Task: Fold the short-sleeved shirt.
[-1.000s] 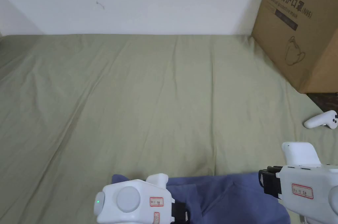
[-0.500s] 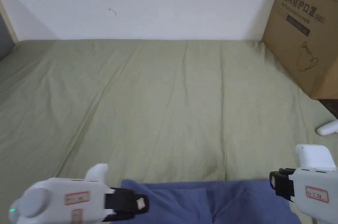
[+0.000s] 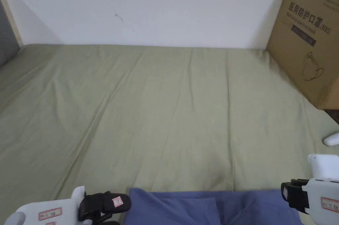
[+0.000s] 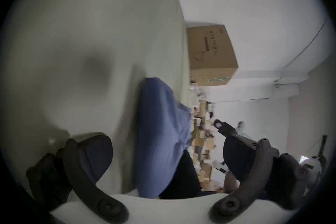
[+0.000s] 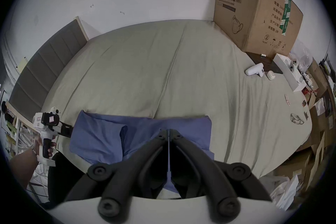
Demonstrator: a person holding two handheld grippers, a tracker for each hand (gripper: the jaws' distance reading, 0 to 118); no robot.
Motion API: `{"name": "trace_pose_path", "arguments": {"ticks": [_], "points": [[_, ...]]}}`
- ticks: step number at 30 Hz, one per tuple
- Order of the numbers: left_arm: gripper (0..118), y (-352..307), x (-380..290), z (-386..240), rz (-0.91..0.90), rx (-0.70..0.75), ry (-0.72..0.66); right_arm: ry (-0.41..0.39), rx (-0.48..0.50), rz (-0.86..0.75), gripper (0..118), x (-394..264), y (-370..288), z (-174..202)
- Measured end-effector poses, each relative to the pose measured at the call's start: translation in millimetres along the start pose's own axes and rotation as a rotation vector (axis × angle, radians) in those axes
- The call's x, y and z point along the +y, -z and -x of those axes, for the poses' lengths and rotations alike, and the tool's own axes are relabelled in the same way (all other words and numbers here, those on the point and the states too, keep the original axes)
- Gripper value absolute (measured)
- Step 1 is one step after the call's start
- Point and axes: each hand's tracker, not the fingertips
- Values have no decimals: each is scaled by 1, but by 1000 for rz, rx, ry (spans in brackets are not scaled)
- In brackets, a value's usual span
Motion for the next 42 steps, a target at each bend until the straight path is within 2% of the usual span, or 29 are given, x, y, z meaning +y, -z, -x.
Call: {"name": "trace_pose_path", "arguments": {"ticks": [3,5,9,10,11,12,13,14,16,22,23,26,29,32,34,37,42], "points": [[118,37,2,10,91,-66,-48,9,14,5,0,0,-1,-1],[118,53,1,10,113,-71,-11,30,34,21,0,0,0,-2],[114,50,0,19,30,-81,-30,26,20,32,0,-1,-1,-1],[101,46,-1,25,-5,-25,-38,22,22,36,0,-2,0,-1],[70,44,-3,30,-26,109,-31,23,22,40,0,-2,1,-2],[11,43,-7,32,-29,274,-4,25,23,45,0,-3,1,-2],[8,44,-10,31,-20,168,-1,26,23,49,0,-3,1,-3],[8,43,-10,18,-49,159,23,26,26,51,0,-3,1,-3],[8,50,-11,3,-30,303,111,28,26,55,0,-2,1,-4],[8,12,-31,-65,-146,427,291,38,57,39,0,1,1,-3],[8,1,-32,-76,-165,493,330,40,63,38,0,1,2,-2],[8,-36,-34,-110,-227,824,452,29,82,44,0,3,7,2],[8,-61,-44,-139,-344,1035,490,21,107,45,0,1,9,7],[9,-54,-54,-158,-368,1198,553,24,133,43,0,-5,13,4],[9,-42,-52,-157,-324,1121,550,26,142,43,0,-6,13,6],[9,-12,-46,-165,-246,916,493,27,139,45,0,-7,12,3],[9,72,-40,-172,-64,708,463,40,136,32,0,-10,8,-7]]}}
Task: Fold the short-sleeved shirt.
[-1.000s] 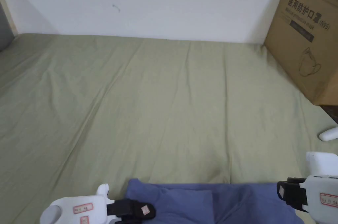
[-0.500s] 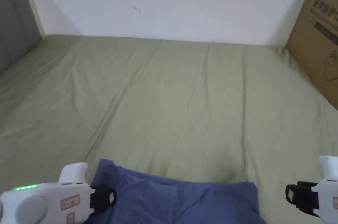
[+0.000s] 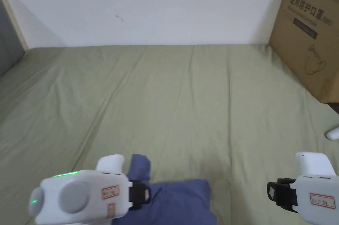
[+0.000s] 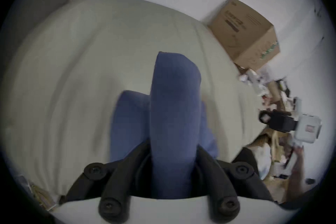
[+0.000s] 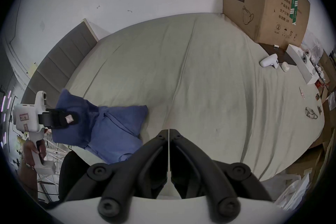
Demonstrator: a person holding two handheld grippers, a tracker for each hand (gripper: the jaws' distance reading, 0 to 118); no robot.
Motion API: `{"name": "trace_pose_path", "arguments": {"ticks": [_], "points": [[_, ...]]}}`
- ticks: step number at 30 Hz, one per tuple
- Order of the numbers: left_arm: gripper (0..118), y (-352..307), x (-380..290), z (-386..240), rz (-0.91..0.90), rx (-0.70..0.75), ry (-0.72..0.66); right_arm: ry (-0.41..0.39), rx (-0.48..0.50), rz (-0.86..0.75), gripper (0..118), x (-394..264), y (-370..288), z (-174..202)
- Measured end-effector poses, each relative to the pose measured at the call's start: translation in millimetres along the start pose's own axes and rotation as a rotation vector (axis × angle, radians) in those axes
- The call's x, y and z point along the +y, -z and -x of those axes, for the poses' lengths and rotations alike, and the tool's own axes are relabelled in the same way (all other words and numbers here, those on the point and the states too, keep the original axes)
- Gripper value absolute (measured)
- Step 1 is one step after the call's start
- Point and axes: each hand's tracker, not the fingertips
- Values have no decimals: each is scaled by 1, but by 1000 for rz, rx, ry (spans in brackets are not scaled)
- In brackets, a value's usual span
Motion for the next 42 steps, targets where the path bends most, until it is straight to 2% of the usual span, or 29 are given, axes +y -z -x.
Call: {"name": "trace_pose_path", "arguments": {"ticks": [3,5,6,7,9,11,12,13,14,16,17,18,19,20,21,26,30,35,39,41,42], "points": [[9,48,6,-25,83,-74,-11,15,-18,-8,0,-2,-4,-7],[15,75,7,-37,136,-20,1,38,-20,-11,0,-3,-5,-17],[26,86,7,-39,165,-14,12,47,-17,-10,0,-3,-5,-20],[38,87,0,-53,186,-56,-1,52,-17,-8,0,-4,-5,-22],[71,86,-4,-55,197,-165,-42,47,-25,-3,0,-6,-7,-18],[91,89,-5,-41,174,-256,-56,40,-33,-2,0,-6,-7,-19],[107,81,-4,-39,153,-288,-57,39,-34,-2,0,-5,-4,-23],[115,71,-3,-36,129,-300,-54,42,-32,-1,0,-4,-2,-24],[115,61,-2,-34,99,-279,-45,47,-28,-1,0,-3,-1,-25],[113,37,8,-27,44,-183,-2,53,-23,-6,0,-2,1,-26],[109,29,9,-25,30,-133,26,53,-24,-10,0,-1,1,-25],[90,20,10,-23,6,-104,46,53,-24,-16,0,0,2,-25],[63,13,13,-22,-11,-83,76,53,-22,-20,0,1,2,-25],[28,9,14,-23,-12,-71,95,53,-17,-21,0,3,1,-21],[1,7,14,-26,0,-67,113,52,-12,-22,0,4,1,-21],[1,33,10,-44,80,-145,116,60,-26,-115,0,2,-10,-24],[1,88,-5,-58,232,-175,103,80,-16,-117,0,7,-23,-24],[1,144,-31,-62,342,-65,148,53,-75,-117,0,4,-34,-25],[1,145,-36,-72,355,-170,47,63,-73,-105,0,-1,-32,-29],[1,140,-38,-82,386,-287,55,64,-75,-97,0,-2,-31,-31],[1,129,-36,-85,322,-380,72,69,-73,-95,0,-3,-32,-32]]}}
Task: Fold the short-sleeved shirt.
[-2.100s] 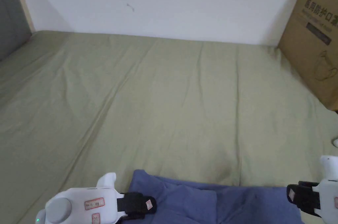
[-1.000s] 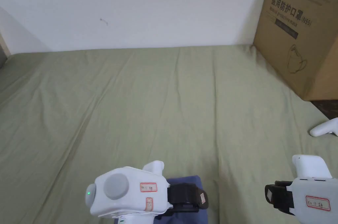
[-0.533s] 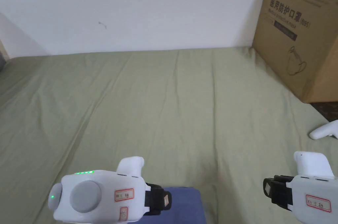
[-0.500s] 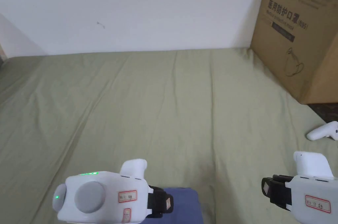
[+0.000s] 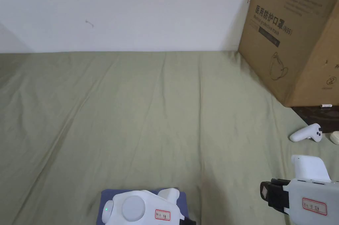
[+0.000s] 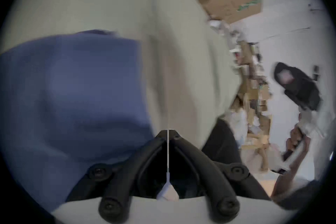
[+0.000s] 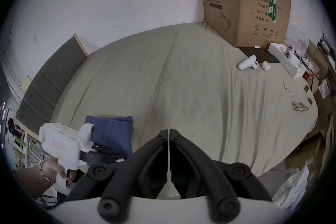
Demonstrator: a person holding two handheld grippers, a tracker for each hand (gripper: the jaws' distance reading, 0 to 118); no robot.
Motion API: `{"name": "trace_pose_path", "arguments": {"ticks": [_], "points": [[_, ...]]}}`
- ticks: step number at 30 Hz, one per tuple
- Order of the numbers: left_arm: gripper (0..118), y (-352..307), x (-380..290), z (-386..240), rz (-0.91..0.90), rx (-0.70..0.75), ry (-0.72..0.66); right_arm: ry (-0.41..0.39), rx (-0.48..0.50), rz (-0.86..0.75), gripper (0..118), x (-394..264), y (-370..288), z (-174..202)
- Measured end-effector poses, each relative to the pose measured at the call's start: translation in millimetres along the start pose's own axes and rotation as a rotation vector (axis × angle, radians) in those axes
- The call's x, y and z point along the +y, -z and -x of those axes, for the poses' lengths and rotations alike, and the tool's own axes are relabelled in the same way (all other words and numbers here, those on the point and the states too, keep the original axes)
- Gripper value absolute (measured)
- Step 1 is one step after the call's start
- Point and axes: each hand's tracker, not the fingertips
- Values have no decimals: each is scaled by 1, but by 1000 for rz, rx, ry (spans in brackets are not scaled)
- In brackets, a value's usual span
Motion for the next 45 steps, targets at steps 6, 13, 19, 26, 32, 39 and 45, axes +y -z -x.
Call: {"name": "trace_pose_path", "arguments": {"ticks": [6,13,19,26,32,39,45], "points": [[1,-111,4,-23,-382,26,101,8,20,-15,0,3,-8,1],[1,-197,-36,25,-480,312,42,65,313,110,0,9,32,46],[1,-219,-89,97,-513,303,-269,-175,383,343,0,-13,110,114],[1,-208,-98,146,-464,8,-391,0,393,457,0,-35,164,75],[74,-181,-72,179,-383,-152,-378,112,455,469,0,-43,167,50],[118,-132,-52,203,-252,-351,-338,155,477,475,0,-48,173,43],[118,-89,-37,202,-247,-524,-400,244,511,488,0,-53,173,34]]}}
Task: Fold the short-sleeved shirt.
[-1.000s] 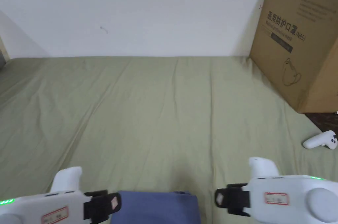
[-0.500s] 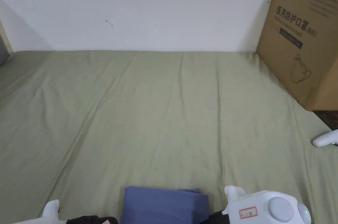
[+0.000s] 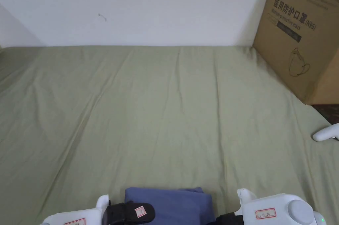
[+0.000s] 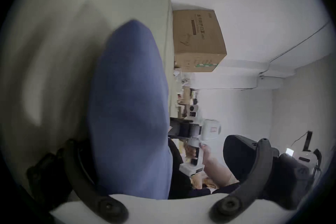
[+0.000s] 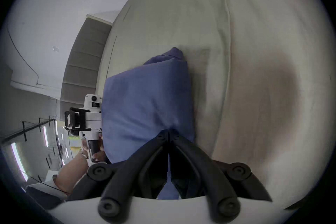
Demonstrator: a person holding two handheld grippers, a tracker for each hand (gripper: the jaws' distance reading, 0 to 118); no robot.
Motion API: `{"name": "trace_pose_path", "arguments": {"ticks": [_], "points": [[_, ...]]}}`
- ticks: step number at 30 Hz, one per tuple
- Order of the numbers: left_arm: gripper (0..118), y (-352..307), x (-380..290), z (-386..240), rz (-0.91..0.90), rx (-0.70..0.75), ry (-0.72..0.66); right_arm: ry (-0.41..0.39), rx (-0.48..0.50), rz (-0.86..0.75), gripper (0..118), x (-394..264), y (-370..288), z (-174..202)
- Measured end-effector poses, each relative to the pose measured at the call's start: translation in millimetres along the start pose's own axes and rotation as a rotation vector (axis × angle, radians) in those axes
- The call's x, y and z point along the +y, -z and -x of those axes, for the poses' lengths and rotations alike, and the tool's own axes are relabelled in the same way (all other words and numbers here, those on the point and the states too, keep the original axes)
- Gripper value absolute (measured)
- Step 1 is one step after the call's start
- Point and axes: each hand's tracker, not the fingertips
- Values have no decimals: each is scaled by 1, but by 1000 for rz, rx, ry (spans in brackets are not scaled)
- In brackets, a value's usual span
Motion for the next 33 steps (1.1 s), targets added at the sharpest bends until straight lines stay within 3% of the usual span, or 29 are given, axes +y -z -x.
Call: {"name": "trace_pose_path", "arguments": {"ticks": [2,3,4,5,6,10,14,16,21,27,33], "points": [[116,5,1,-2,-14,50,55,2,-1,-3,0,-1,1,1],[101,4,1,0,-27,118,85,3,-3,-4,0,-2,1,1],[71,2,1,4,-41,256,102,5,-3,-4,0,-2,1,1],[30,2,0,11,-41,348,105,8,-2,-4,0,-1,2,0],[22,1,-1,16,-45,243,72,12,10,-1,0,-1,3,1],[22,5,-8,-16,-47,318,121,-19,-34,-12,0,-3,1,9],[23,-2,-11,-58,-62,388,241,-141,-117,-52,0,-7,-11,31],[22,-20,-10,-83,-106,430,306,-201,-102,-82,0,-11,-22,41],[22,-89,14,-125,-189,521,386,-224,-82,-133,0,-20,-47,56],[22,-177,55,-143,-202,891,413,-205,-68,-206,0,-26,-76,62],[22,-214,88,-143,-137,1432,515,-218,-113,-227,0,-28,-86,66]]}}
